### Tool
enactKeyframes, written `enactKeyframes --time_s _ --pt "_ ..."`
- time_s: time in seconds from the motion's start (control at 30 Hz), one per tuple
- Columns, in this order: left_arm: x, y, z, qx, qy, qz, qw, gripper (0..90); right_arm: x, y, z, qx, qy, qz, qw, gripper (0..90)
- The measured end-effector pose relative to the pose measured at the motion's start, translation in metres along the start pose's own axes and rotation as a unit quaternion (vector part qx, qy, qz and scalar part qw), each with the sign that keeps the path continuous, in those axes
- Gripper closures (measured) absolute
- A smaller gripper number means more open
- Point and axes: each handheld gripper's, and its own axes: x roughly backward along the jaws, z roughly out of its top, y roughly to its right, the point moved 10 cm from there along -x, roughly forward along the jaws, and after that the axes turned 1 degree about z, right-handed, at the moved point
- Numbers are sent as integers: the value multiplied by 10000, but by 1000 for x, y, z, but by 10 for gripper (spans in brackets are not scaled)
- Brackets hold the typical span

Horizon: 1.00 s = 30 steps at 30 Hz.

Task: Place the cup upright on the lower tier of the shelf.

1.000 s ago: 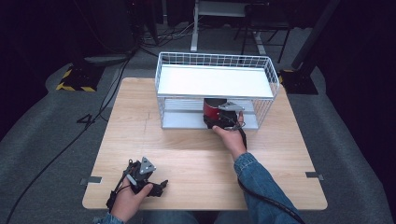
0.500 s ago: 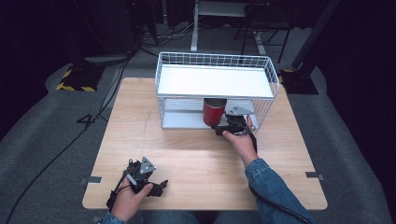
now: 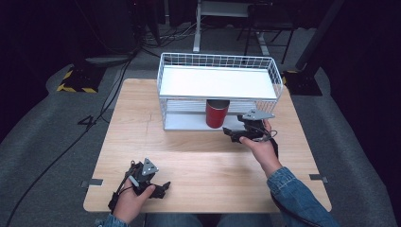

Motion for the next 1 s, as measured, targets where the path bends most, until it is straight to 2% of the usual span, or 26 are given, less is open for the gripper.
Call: enactKeyframes --time_s 0.03,0.1,0.17,0.2,0.23,0.27,0.3,0.4,0.43,0.47,0.5,0.63,0.77,0.83,1.0 --pt "0 0 0 -11 -2 7 10000 0 10 -1 2 71 -5 24 10000 158" --pt "0 0 0 -11 -2 7 10000 0 16 -1 3 112 -14 13 9999 158" --pt "0 0 0 -6 1 4 10000 0 32 -4 3 263 -52 25 9996 157" --pt "0 0 0 -6 1 4 10000 0 32 -4 3 263 -52 25 9996 157" --pt "0 0 0 -5 3 4 10000 0 43 -5 3 332 -43 37 9994 158" --pt "0 0 0 -5 3 4 10000 0 43 -5 3 332 -43 37 9994 158" --pt "0 0 0 -6 3 6 10000 0 53 -5 3 351 -29 33 9994 157" --pt "0 0 0 -12 4 1 10000 0 63 -6 2 329 5 38 9995 158" --pt "0 -1 0 -24 10 1 10000 0 73 -7 0 323 29 68 9994 157" --pt "0 0 0 -14 12 -20 10000 0 73 -7 0 323 29 68 9994 157" --pt "0 -1 0 -54 8 -22 10000 0 82 -7 -4 253 53 109 9996 157" --pt "0 -2 0 -96 -5 -49 9999 1 95 -5 -12 205 7 73 9998 157" --pt "0 -4 0 -100 -3 -94 9999 0 115 -3 -31 244 -176 198 9994 158" --pt "0 -5 0 -103 -10 -96 9999 1 122 -4 -39 303 -269 282 9988 158" --pt "0 -8 0 -146 6 -100 9998 1 133 -2 -53 252 -359 246 9987 158"
